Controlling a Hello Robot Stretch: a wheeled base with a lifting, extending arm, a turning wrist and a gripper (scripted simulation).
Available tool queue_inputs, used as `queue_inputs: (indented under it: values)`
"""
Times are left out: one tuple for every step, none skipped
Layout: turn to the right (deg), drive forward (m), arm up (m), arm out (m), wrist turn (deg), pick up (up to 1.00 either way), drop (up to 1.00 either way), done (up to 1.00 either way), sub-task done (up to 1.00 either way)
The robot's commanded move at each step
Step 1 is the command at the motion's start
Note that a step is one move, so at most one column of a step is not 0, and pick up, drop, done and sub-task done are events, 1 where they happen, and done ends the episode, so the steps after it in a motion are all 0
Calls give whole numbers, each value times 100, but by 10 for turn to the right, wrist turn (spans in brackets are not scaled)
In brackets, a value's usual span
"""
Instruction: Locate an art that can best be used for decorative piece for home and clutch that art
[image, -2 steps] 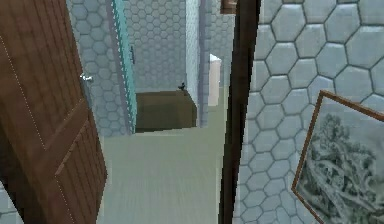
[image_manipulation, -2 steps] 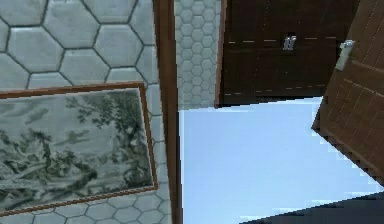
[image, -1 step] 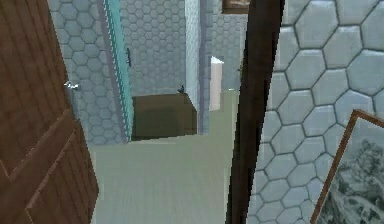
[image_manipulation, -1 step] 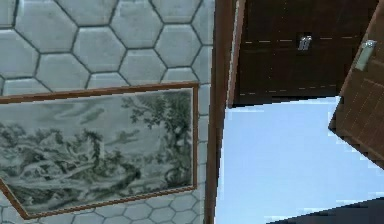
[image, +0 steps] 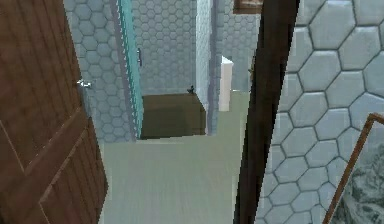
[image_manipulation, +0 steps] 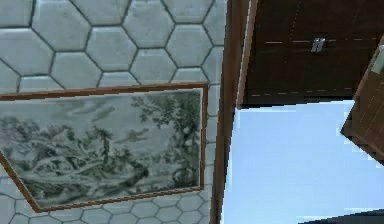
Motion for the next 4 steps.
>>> queue_inputs:
  values:
    - [-450, 0, 0, 0, 0, 0, 0, 0, 0]
    - [-450, 0, 0, 0, 0, 0, 0, 0, 0]
    - [-60, 0, 0, 0, 0, 0, 0, 0, 0]
    - [0, 15, 0, 0, 0, 0, 0, 0, 0]
